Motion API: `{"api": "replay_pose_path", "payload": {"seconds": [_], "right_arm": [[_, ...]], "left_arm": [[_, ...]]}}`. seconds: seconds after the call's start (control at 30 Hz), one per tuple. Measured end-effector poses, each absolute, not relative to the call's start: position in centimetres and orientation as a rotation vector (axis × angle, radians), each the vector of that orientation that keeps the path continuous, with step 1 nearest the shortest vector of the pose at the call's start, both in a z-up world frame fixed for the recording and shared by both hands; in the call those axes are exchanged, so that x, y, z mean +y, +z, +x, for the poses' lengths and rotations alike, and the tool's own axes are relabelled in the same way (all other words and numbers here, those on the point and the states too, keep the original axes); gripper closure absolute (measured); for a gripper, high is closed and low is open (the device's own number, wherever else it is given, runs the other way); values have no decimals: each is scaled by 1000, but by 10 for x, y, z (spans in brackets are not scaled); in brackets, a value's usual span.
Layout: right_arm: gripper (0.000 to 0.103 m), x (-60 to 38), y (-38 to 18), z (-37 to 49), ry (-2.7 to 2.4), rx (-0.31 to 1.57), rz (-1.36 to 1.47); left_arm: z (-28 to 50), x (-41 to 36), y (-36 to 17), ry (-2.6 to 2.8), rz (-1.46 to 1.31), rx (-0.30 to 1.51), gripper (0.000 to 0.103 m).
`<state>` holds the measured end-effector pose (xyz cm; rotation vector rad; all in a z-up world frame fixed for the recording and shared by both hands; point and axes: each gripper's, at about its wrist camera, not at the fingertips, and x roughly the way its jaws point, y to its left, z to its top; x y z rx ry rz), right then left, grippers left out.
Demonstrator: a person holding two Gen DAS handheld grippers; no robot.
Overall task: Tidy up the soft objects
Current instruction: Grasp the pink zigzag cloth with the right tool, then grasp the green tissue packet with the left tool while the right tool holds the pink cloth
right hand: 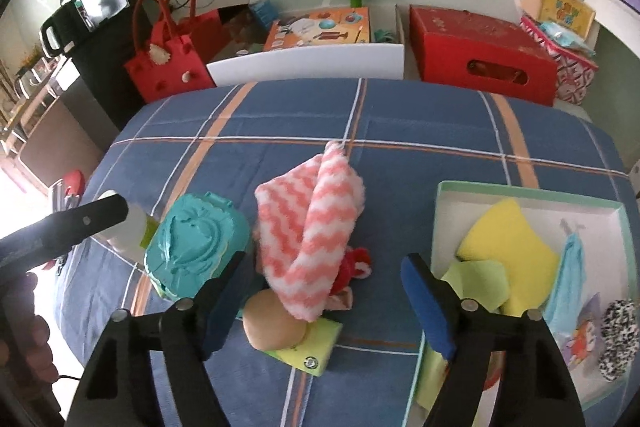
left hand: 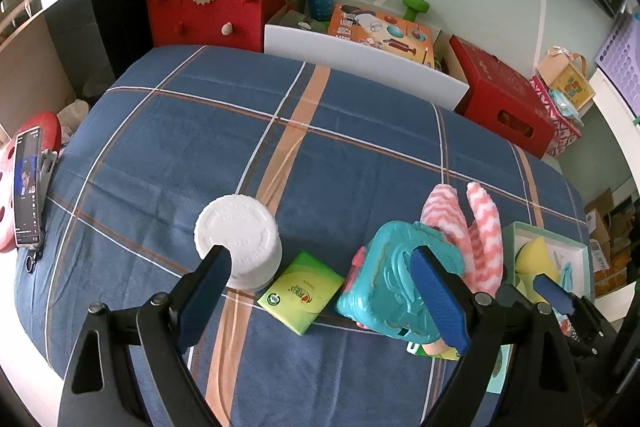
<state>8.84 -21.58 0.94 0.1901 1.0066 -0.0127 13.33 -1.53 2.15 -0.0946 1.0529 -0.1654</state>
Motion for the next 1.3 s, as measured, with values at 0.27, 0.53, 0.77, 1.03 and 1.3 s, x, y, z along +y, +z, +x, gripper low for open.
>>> {"api": "replay_pose_path", "payload": {"seconds": [0.27, 0.53, 0.77, 1.03, 1.3], "right_arm": [[56, -206, -4, 91, 55, 1042, 213], [79, -207, -11, 93, 66, 1062, 222], [95, -207, -24, 96, 56, 1100, 221], [98, -211, -17, 92, 54, 1063, 234], [98, -228, 10, 83, 32, 966, 277]], "left_arm": [[134, -20, 16, -175, -93, 1083, 12], [134, -18, 16, -172, -106, 1086, 12], [133, -20, 16, -173, -93, 1087, 12], [134, -19, 16, -172, -94, 1086, 12], [135, -17, 16, -170, -106, 1087, 12]]}}
